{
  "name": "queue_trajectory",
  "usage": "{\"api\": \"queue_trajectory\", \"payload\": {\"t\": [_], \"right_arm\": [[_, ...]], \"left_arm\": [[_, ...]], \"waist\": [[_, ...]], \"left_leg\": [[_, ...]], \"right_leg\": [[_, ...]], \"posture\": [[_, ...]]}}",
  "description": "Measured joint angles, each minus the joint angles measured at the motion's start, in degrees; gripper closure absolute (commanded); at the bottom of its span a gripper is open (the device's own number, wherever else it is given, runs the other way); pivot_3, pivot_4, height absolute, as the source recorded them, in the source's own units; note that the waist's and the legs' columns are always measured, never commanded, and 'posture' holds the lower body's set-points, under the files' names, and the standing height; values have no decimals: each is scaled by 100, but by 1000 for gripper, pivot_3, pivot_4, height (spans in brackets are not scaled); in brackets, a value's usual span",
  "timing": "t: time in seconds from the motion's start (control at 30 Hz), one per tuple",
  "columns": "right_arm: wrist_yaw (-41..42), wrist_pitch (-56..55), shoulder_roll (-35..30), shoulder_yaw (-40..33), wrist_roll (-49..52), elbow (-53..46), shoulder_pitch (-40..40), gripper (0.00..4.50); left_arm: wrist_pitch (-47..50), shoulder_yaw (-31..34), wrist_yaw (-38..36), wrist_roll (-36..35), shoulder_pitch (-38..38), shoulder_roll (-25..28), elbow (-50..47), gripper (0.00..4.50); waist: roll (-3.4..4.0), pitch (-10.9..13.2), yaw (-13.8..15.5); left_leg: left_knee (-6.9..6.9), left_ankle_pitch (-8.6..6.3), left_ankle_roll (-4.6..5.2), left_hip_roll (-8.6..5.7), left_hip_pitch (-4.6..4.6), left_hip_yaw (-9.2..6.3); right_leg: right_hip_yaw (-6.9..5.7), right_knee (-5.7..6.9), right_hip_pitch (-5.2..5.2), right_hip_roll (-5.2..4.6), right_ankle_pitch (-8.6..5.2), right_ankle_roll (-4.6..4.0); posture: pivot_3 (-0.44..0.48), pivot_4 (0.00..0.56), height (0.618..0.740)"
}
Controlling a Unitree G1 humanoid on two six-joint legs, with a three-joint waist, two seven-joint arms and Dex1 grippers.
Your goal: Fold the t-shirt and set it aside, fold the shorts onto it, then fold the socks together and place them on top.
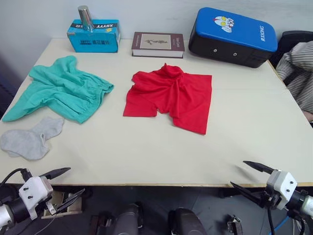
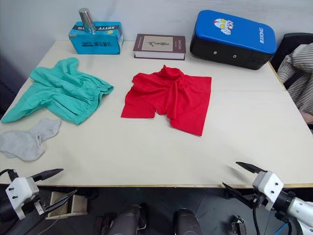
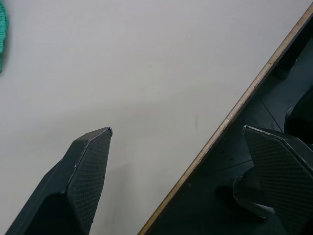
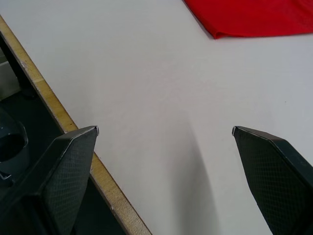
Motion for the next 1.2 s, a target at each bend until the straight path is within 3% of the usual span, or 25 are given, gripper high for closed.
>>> {"api": "queue_trajectory", "payload": {"t": [0.13,0.27,0.4,0.53,0.63,0.8,0.9,1.2], "right_arm": [[-120,113,88,15,5,-158,-45,16],[-427,623,117,231,-7,-684,-505,16],[-849,1061,2,381,-298,-1000,-1173,16],[-1072,1948,-183,1131,-917,-987,-2171,16],[-1089,2625,-273,1632,-1200,-830,-2804,16],[-1234,3091,-256,2109,-1639,-279,-3758,16],[-1098,3314,-262,2333,-1746,152,-4146,16],[-912,3510,-151,2633,-1910,1128,-5081,16]], "left_arm": [[349,-58,-21,-357,-7,-33,-305,0],[1773,-233,317,-1176,-662,203,-881,0],[2749,-709,871,-1181,-1954,521,-1006,0],[3325,-2230,1235,-118,-4023,882,-719,0],[3525,-3164,1323,681,-5440,820,42,0],[3248,-4132,1193,1556,-6671,351,1706,0],[2869,-4407,1137,1839,-7273,-152,3033,0],[2020,-4583,1153,2425,-8650,-981,5402,0]], "waist": [[0,0,2],[2,1,8],[9,-3,37],[5,-3,100],[5,-2,104],[2,-1,88],[-2,2,125],[-16,7,130]], "left_leg": [[0,0,0,0,0,0],[7,15,-5,0,3,-3],[9,27,-14,-10,8,-7],[13,64,-9,-19,0,-3],[15,66,-13,-22,1,0],[23,73,-25,-15,0,0],[42,75,-24,-14,-6,0],[103,66,-4,-8,-6,-5]], "right_leg": [[0,2,2,0,0,1],[1,32,-2,0,0,1],[-1,44,2,-1,2,3],[2,65,-12,-4,4,8],[3,94,-25,-3,6,12],[-1,131,-44,2,6,13],[-4,138,-46,3,6,13],[-8,138,-15,0,6,13]], "posture": [[0,150,740],[0,150,740],[0,150,740],[0,150,740],[0,150,740],[0,150,740],[0,150,740],[0,150,740]]}}
